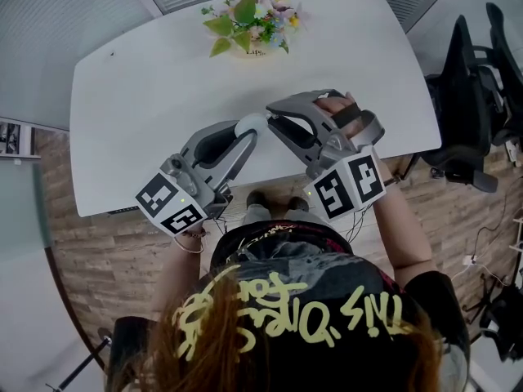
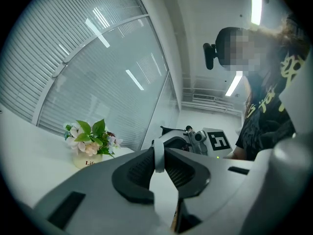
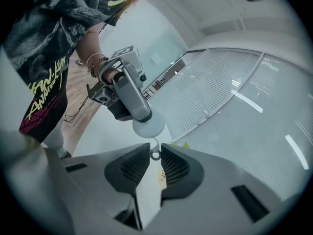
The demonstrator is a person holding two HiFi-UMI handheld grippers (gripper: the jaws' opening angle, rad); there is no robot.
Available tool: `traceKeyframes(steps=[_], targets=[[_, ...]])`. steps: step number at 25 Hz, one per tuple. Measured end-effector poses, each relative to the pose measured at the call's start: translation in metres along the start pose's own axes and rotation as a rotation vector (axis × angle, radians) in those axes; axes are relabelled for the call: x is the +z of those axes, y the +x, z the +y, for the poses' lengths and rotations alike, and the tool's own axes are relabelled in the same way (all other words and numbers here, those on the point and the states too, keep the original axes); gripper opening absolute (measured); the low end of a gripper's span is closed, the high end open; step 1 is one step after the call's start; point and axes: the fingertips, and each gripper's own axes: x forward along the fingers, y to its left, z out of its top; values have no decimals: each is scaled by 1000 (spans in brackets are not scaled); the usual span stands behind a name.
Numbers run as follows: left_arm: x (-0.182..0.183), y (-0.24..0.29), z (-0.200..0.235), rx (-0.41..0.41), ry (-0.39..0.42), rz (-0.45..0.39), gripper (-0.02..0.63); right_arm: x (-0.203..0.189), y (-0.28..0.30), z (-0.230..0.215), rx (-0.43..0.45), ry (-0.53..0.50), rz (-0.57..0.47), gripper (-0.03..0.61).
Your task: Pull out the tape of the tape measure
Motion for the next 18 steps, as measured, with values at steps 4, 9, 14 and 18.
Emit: traceKeyframes(steps=[4, 9, 14, 18], targets=[[0, -2, 5, 9, 0, 5, 58, -7, 0, -2, -5, 13, 24, 72], [0, -2, 8, 14, 12, 13, 58, -18, 2, -4, -17, 28, 56, 71], [4, -5, 13, 20, 9, -1, 58, -28, 1, -12, -44, 31, 85, 71], [6, -8, 16, 25, 18, -4, 58, -37, 0, -18, -76, 31, 111, 71]])
